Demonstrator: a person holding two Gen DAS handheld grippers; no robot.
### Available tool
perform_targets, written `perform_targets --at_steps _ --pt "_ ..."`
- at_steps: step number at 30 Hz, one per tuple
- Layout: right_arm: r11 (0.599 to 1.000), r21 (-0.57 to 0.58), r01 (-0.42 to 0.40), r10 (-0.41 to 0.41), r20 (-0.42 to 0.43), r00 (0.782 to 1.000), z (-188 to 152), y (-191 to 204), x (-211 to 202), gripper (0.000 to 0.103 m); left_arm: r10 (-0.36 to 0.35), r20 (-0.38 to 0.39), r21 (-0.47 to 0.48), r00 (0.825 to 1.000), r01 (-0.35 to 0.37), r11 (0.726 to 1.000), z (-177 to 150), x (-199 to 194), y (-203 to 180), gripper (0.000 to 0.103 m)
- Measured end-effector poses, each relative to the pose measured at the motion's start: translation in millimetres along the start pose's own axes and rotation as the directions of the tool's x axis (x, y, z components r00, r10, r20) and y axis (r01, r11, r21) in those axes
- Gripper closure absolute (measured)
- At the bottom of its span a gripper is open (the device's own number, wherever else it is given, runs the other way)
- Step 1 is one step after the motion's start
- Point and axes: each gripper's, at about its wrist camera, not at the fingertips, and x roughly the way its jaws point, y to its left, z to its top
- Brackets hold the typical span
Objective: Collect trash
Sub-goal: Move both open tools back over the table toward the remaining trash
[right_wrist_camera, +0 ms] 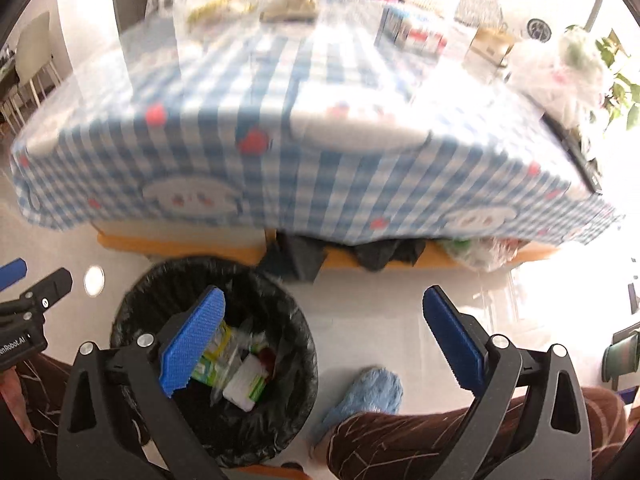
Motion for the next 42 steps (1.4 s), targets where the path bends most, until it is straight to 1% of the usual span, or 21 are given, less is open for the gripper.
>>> perform_targets --at_steps 3,7,10,21,26,32,35,39,42 --pt "1.000 0.013 0.006 -0.007 0.045 0.999 12 -6 -12 0.008 -0.011 0.030 -0.001 0.999 0.011 1.000 10 -13 -1 0.006" --pt "1.000 0.013 0.019 -0.021 0.124 0.992 31 -17 -30 0.008 -0.025 0.079 0.016 0.997 0.024 1.000 27 -31 -5 0.006" --pt "0.999 0.028 0.038 -0.042 0.148 0.988 49 -27 -38 0.008 -0.033 0.105 0.028 0.994 0.030 0.999 43 -39 -9 0.006" --pt "0.997 0.073 0.029 -0.044 0.214 0.976 116 -58 -50 0.008 -0.034 0.181 0.054 0.983 0.024 0.998 107 -61 -22 0.006" --pt "0.995 0.091 0.029 -0.050 0.235 0.971 147 -67 -51 0.008 -0.036 0.180 0.059 0.983 0.026 0.998 131 -60 -27 0.006" --pt "0.996 0.077 0.033 -0.052 0.255 0.966 188 -73 -46 0.008 -0.037 0.205 0.079 0.978 0.021 0.997 176 -56 -40 0.006" --pt "0.997 0.061 0.037 -0.051 0.249 0.967 213 -77 -33 0.008 -0.037 0.206 0.094 0.978 0.018 0.995 200 -48 -47 0.006" --pt "0.998 0.054 0.034 -0.046 0.226 0.973 243 -87 -10 0.008 -0.033 0.185 0.105 0.982 0.013 0.994 238 -26 -55 0.006" --pt "0.998 0.070 0.001 -0.016 0.215 0.976 262 -95 6 0.008 -0.043 0.164 0.114 0.985 0.025 0.993 264 -10 -61 0.006"
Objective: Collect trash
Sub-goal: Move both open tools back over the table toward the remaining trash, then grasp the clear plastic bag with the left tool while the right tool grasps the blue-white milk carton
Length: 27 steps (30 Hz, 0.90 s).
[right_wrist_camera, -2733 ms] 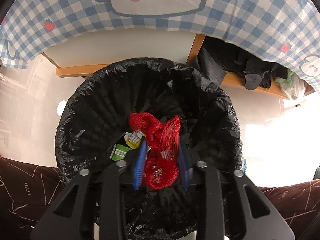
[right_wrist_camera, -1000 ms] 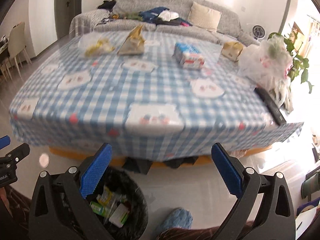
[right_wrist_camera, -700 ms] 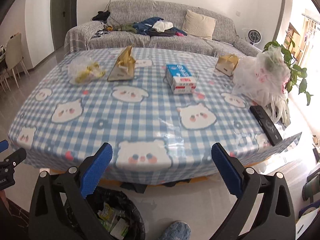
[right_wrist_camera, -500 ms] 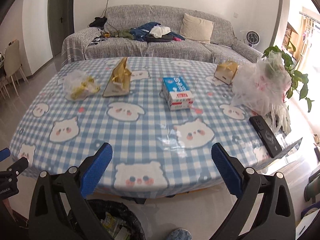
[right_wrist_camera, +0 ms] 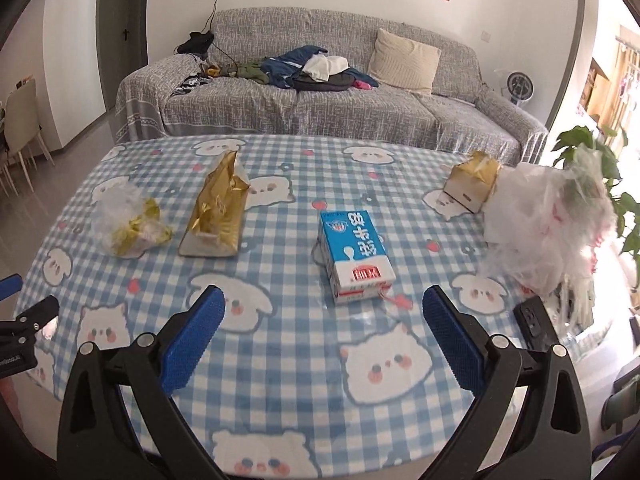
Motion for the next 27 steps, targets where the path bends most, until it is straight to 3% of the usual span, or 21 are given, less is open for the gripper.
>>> perform_targets --at_steps 10,16,27 --pt "0.998 0.053 -0.019 0.023 -0.088 0.996 17 -21 79 0.008 0.029 -0.031 0.000 0.999 -0.029 1.000 57 69 0 0.006" --pt "0.991 0.124 -0.044 0.061 -0.139 0.988 22 -38 118 0.008 0.015 -0.076 -0.016 0.997 -0.016 1.000 71 112 4 0.006" --pt "0.993 0.117 0.019 0.006 -0.216 0.976 16 -47 169 0.008 0.033 -0.123 0.017 0.992 -0.031 0.999 88 161 -2 0.006"
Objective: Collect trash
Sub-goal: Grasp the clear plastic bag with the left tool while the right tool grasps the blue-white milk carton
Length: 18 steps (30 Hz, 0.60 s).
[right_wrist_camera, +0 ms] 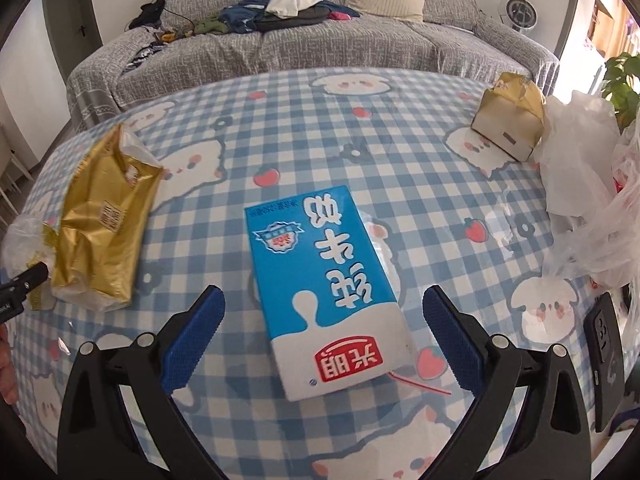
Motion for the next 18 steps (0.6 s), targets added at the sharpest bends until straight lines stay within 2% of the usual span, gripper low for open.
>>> perform_targets --at_steps 3,6,8,11,18 --pt "1.000 0.003 0.014 -0.014 -0.007 1.000 -0.3 -1.6 6.3 0.010 0.005 0.000 0.002 1.000 -0.005 1.000 3.1 3.8 -1.9 0.007" --pt "1.000 0.002 0.014 -0.014 -0.008 1.000 -0.1 -1.3 8.5 0.015 0.005 -0.006 0.005 1.000 -0.005 1.000 3.4 8.1 -3.4 0.014" --pt "1.000 0.003 0.012 -0.012 -0.010 1.000 0.0 -0.8 10.1 0.021 0.016 -0.007 0.008 1.000 -0.016 1.000 3.8 10.5 -4.4 0.018" --pt "1.000 0.005 0.012 -0.012 -0.012 1.000 -0.2 -0.5 11.3 0.027 0.015 -0.006 0.007 1.000 -0.015 1.000 4.6 10.9 -5.1 0.028" --pt "0.999 -0.007 0.032 -0.032 0.002 0.999 -0.9 3.5 10.7 0.029 0.002 0.007 0.013 1.000 -0.002 1.000 1.1 8.5 -7.7 0.053"
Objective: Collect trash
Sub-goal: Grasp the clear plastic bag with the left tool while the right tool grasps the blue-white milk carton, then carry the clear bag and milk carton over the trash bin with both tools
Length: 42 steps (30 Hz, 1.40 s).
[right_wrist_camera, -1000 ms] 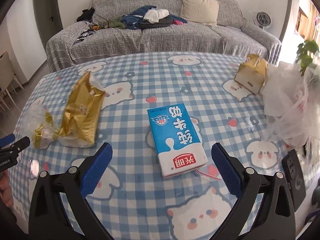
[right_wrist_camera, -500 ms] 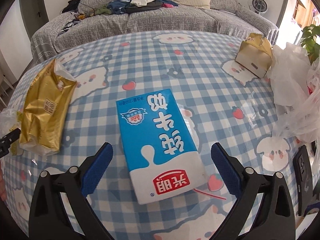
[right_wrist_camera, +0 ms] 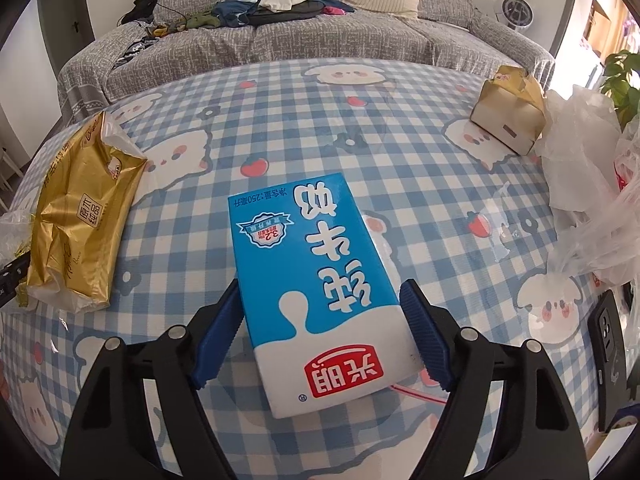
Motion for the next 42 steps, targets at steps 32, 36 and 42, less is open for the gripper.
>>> perform_targets --at_steps 32,36,42 --pt "0.995 -0.042 -0.086 0.089 0.077 0.993 -12 58 -62 0.039 -0.003 0.040 -0.080 0.999 0.006 0.997 -60 -96 37 0.078" --pt "0.994 -0.062 -0.090 0.094 0.079 0.992 -22 74 -81 0.039 0.004 0.036 -0.110 0.999 0.000 0.994 -82 -119 53 0.078" --pt "0.995 -0.087 -0.051 0.059 0.089 0.994 -49 73 -111 0.039 -0.041 0.071 -0.094 0.997 0.048 0.994 -99 -141 50 0.078"
